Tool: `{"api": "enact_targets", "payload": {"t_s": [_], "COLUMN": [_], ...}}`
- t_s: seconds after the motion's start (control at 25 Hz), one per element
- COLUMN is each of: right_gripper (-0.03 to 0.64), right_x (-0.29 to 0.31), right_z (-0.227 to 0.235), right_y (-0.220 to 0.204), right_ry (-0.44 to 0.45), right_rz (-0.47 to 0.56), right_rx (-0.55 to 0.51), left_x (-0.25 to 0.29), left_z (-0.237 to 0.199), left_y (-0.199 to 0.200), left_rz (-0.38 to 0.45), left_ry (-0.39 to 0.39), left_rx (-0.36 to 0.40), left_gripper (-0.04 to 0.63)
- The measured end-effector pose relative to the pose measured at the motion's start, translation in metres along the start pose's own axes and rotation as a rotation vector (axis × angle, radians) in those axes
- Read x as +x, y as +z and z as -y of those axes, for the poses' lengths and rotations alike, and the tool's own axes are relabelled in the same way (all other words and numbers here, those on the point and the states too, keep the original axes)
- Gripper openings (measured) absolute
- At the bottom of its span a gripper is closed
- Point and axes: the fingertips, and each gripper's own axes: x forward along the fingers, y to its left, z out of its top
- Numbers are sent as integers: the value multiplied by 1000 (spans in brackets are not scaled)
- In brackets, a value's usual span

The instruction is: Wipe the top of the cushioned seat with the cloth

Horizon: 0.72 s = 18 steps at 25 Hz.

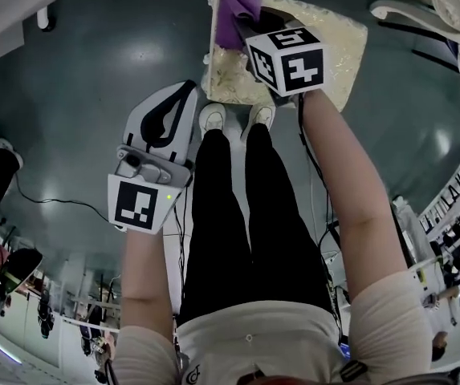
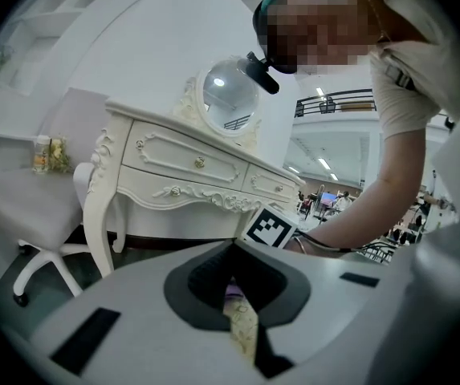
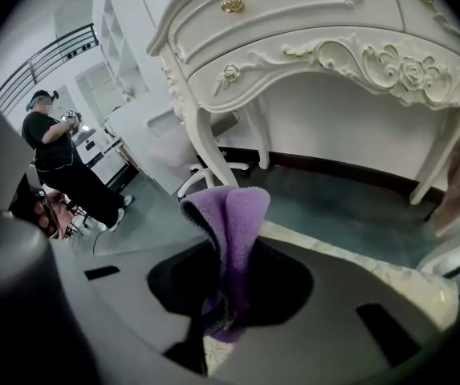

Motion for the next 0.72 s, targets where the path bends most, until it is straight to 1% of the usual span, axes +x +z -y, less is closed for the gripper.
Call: {"api": "enact_targets", "payload": {"t_s": [0.08, 0.2, 0.36, 0.52, 0.72], "right_gripper": [81, 81, 83, 83, 83], "right_x": [-1, -8, -16, -23, -33], "right_z": [-1, 6, 21, 34, 49], "right_y": [-1, -4, -11, -18, -25], "right_ry": [16, 22, -5, -34, -59], "right_rz": [-20, -44, -71, -112, -150], "right_rx": [-2, 24, 22, 8, -8], "left_x": [-1, 0, 3, 11, 24], "left_z": [3, 9, 14, 30, 57], "left_y": [1, 4, 5, 5, 2], "left_rz": [-3, -4, 10, 2, 1], "left_ry": [8, 7, 1, 4, -39], "left_rx": [7, 16, -6, 9, -11], "left_gripper": [12, 12, 12, 12, 14]}}
